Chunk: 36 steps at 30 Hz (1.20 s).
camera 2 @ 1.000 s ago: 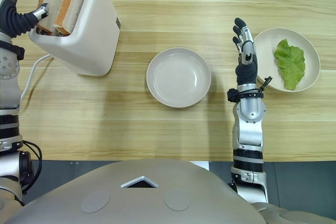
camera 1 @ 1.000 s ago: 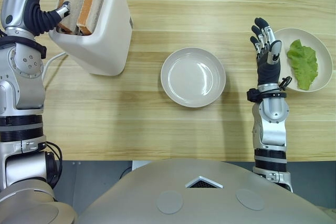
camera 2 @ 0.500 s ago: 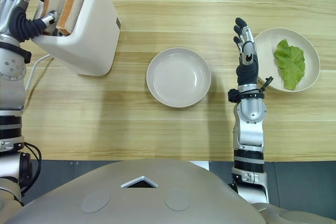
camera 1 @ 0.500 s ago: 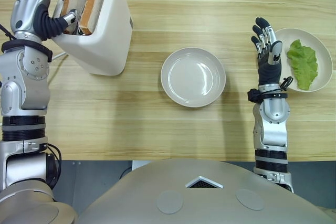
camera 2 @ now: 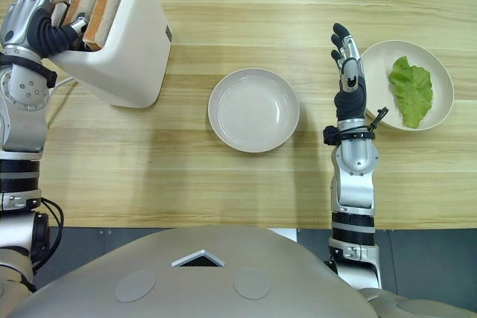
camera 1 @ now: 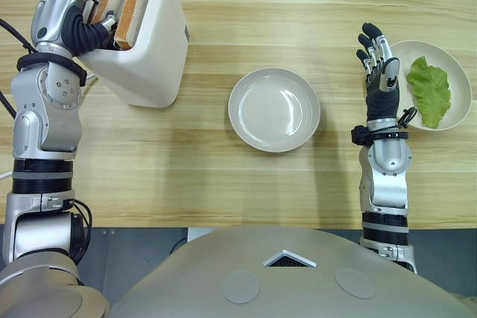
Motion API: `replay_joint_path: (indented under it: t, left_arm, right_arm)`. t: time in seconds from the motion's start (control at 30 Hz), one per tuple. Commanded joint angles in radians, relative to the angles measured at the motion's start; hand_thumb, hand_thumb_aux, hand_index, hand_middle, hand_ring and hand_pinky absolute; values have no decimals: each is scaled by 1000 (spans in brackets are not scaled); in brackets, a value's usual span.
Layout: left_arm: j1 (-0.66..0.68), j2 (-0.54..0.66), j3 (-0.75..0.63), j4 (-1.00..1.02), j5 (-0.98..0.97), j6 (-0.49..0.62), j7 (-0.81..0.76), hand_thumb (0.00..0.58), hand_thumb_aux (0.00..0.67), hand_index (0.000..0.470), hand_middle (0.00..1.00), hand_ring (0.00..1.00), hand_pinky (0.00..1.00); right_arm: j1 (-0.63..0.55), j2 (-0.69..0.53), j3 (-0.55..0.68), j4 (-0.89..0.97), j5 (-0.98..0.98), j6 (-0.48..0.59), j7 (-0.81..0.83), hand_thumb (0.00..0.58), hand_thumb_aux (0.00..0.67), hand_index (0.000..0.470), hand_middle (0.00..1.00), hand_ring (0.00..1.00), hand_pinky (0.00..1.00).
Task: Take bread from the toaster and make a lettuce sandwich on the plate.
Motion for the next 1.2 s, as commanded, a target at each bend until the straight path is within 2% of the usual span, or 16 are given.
replay_joint_path:
  t: [0.03,0.07,0.1,0.13,0.33,0.6,0.73,0.8,0.87,0.97,1.03,1.2]
  left_arm:
    - [5,-3,-27,21,-8,6,-40,580,670,470,467,467,467]
    - [-1,-4,-24,19,-14,4,-42,580,670,470,565,565,565]
    - [-7,-3,-20,18,-19,1,-40,580,670,470,741,741,741]
    - [-15,-2,-14,17,-26,-3,-38,580,670,470,1000,1000,1000]
    - [-53,14,56,12,-87,-55,-7,580,670,470,1000,1000,1000]
    - [-125,70,231,39,-310,-155,-52,580,670,470,1000,1000,1000]
    - [-174,101,291,45,-418,-177,-108,580,670,470,1000,1000,1000]
    - [-197,128,333,15,-472,-173,-139,580,670,470,1000,1000,1000]
    - [-217,144,377,-34,-545,-153,-179,580,670,470,1000,1000,1000]
    - [-258,138,397,-130,-703,-67,-267,580,670,470,1000,1000,1000]
    - [-287,103,354,-195,-812,8,-326,580,670,470,1000,1000,1000]
    - [-332,-16,144,-314,-949,151,-421,580,670,470,1000,1000,1000]
  right_arm:
    - [-11,-4,-2,23,-7,1,-5,0,0,0,0,0,0]
    - [-13,-4,-3,27,-7,-1,-6,0,0,0,0,0,0]
    - [-14,-4,-4,32,-7,-3,-7,0,0,0,0,0,0]
    - [-16,-4,-4,36,-8,-5,-9,0,0,0,0,0,0]
    - [-27,-5,-4,62,-12,-14,-19,0,0,0,0,0,0]
    - [-25,-6,-15,81,-10,-19,-32,0,0,0,0,0,0]
    - [2,-45,-68,-36,-51,51,-55,0,0,0,0,0,0]
    - [32,-114,-121,-105,-187,82,-94,0,0,0,0,0,0]
    - [53,-190,-179,-136,-320,109,-129,0,0,0,0,0,0]
    - [70,-355,-213,-79,-588,143,-197,0,0,0,0,0,0]
    - [67,-434,-210,19,-699,161,-250,0,0,0,0,0,0]
    - [25,-536,-153,272,-815,201,-333,0,0,0,0,0,0]
